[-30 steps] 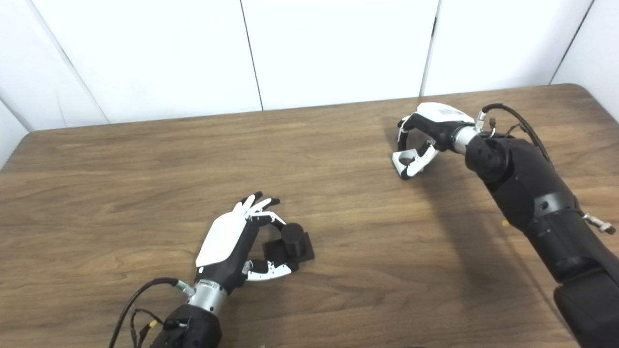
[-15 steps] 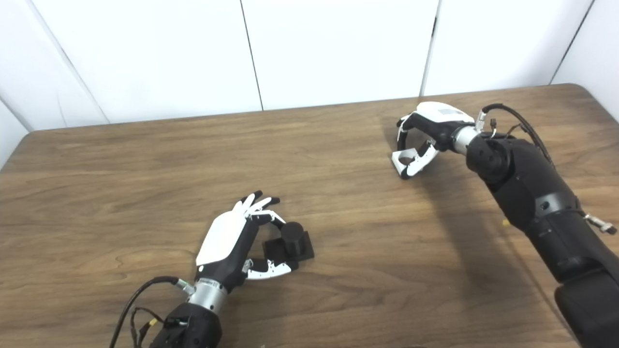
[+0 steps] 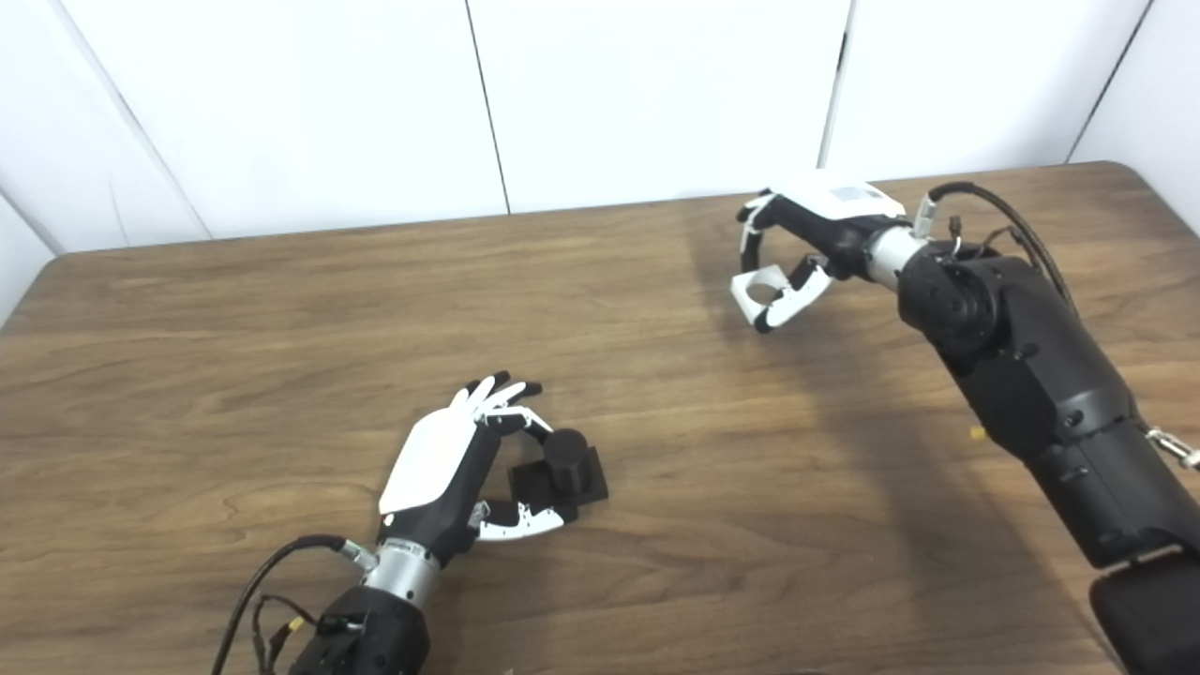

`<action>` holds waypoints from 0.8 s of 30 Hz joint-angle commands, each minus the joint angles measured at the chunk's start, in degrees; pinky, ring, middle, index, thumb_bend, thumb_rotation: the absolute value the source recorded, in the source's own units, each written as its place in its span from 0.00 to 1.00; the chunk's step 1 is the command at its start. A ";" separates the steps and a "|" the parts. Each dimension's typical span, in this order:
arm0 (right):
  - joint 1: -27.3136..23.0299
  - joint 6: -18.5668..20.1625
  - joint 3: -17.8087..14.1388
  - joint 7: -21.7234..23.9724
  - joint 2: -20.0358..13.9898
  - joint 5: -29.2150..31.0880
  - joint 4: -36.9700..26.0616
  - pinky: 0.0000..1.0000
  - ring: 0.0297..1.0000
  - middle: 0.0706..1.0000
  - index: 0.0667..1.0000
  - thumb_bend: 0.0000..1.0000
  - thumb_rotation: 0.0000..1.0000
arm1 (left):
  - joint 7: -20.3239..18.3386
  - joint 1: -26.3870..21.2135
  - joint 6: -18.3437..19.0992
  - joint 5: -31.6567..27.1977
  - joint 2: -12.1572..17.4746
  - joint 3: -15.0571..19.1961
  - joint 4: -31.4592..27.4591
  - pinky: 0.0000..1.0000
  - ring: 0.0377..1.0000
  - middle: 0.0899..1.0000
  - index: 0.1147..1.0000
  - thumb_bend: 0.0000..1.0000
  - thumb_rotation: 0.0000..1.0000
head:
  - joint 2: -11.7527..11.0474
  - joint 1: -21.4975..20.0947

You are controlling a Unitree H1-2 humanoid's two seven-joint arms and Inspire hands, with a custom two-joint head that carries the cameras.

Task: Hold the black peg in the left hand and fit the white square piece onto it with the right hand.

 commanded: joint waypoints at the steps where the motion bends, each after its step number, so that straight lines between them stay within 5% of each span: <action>1: -1.66 1.15 -0.69 2.04 -1.14 0.60 -4.97 0.87 0.95 0.86 0.46 0.52 0.16 | 0.56 -1.08 0.02 1.14 0.54 0.18 0.45 1.00 0.98 0.88 0.42 0.52 0.07 | 0.07 0.01; 24: 0.61 12.50 2.77 17.95 5.67 1.53 -31.16 0.99 1.00 0.89 0.46 0.52 0.16 | 0.09 -0.92 0.49 1.95 0.49 -0.20 0.43 1.00 0.97 0.88 0.42 0.52 0.07 | 0.58 0.03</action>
